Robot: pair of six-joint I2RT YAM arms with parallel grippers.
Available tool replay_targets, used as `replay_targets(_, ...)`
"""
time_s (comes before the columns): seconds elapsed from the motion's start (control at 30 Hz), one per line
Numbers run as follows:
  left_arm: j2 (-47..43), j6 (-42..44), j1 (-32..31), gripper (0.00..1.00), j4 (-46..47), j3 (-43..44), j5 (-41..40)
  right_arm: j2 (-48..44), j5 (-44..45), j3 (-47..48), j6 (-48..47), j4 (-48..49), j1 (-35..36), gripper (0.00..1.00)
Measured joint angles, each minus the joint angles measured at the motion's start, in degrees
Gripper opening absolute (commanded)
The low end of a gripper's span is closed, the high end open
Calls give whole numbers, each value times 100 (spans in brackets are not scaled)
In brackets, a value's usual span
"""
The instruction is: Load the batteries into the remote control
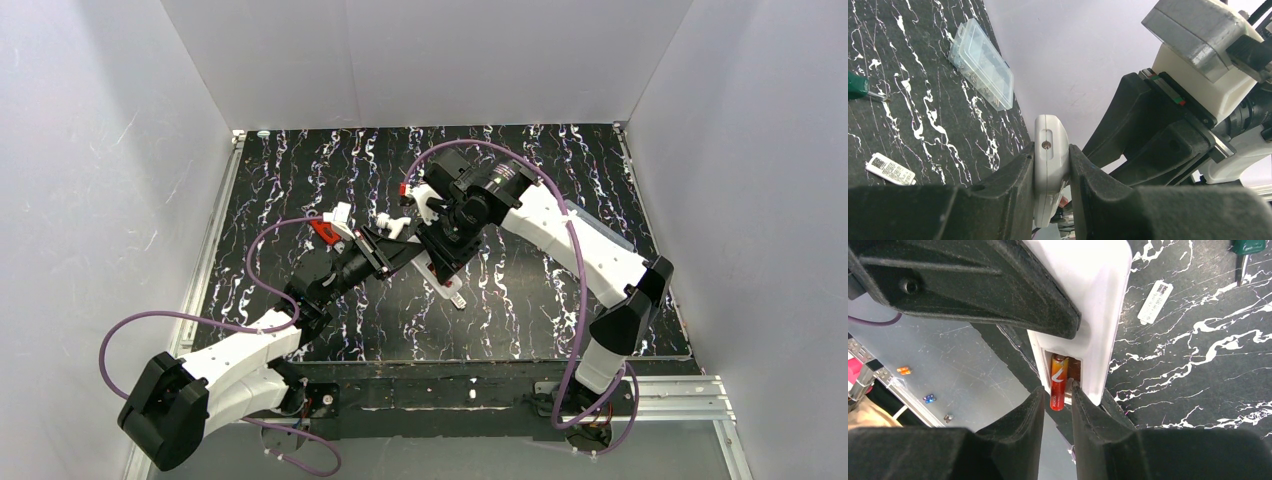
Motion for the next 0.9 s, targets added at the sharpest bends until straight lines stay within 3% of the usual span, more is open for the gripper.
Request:
replay_targets(0.17, 0, -39, 0, 0, 22, 0, -33, 7, -20, 7, 13, 20, 2, 43)
replay_targets(0.57, 11, -107, -2, 0, 66, 0, -186, -118, 234, 120, 74, 330, 2, 46)
replay_targets(0.73, 24, -160, -2, 0, 92, 0, -205, -634, 514, -103, 107, 837, 2, 47)
replay_targets(0.9, 33, -269, -2, 0, 111, 0, -334, -1711, 780, -1069, 57, 1589, 0, 46)
